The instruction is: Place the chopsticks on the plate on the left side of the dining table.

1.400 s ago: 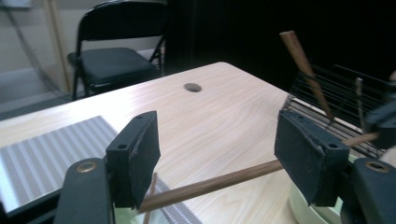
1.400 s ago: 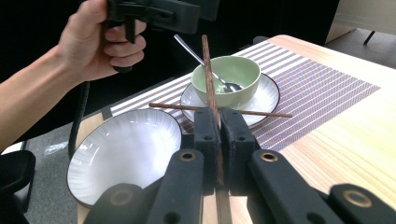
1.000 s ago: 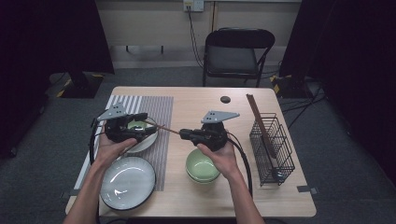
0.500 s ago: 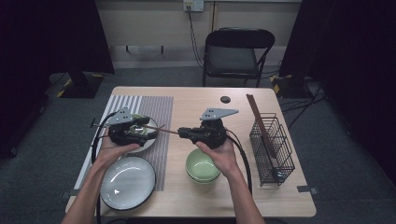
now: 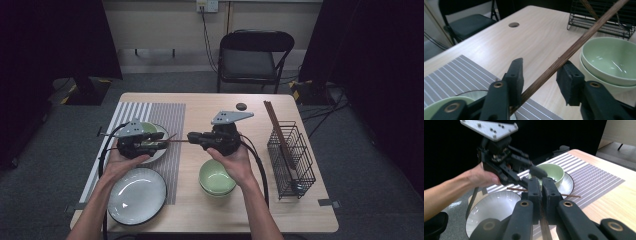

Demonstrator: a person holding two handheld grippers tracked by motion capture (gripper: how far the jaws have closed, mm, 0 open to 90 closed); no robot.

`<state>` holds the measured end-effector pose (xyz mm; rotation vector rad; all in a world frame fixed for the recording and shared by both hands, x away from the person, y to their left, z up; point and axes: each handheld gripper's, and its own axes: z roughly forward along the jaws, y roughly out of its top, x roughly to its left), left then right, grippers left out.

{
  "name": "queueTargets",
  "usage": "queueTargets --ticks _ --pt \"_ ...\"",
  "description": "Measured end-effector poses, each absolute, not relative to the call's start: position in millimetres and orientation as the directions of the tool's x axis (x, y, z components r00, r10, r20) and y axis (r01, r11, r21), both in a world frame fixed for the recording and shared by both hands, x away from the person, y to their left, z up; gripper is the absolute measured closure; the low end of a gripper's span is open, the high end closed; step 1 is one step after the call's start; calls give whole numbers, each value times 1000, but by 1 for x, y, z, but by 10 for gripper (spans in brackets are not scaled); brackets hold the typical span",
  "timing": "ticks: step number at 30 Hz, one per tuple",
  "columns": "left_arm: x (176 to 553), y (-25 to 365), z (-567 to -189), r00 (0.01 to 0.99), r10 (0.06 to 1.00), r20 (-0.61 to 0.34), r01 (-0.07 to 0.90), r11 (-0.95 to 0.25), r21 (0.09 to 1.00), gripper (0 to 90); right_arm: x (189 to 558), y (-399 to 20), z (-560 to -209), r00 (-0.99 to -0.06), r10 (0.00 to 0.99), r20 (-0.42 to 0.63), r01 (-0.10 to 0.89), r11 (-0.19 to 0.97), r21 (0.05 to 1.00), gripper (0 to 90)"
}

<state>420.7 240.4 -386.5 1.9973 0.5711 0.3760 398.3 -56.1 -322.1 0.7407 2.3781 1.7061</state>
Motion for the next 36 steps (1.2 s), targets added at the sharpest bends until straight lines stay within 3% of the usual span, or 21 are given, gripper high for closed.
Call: queueTargets --ticks 10,16,22,27,36 --pt "420 232 -390 881 472 -28 249 -413 876 722 412 -55 -308 -865 447 228 323 149 934 864" --pt "413 225 -388 909 412 -56 241 -413 878 788 420 -50 -295 -867 456 199 294 145 945 856" --pt "405 216 -386 936 344 -76 223 -412 884 849 429 -51 -289 -860 473 193 283 127 951 725" --pt "402 216 -384 934 329 -137 250 -332 909 851 430 -52 -292 -854 478 205 290 110 951 563" --pt "401 226 -383 915 351 -198 283 -210 936 850 419 -41 -313 -866 448 222 293 94 952 547"
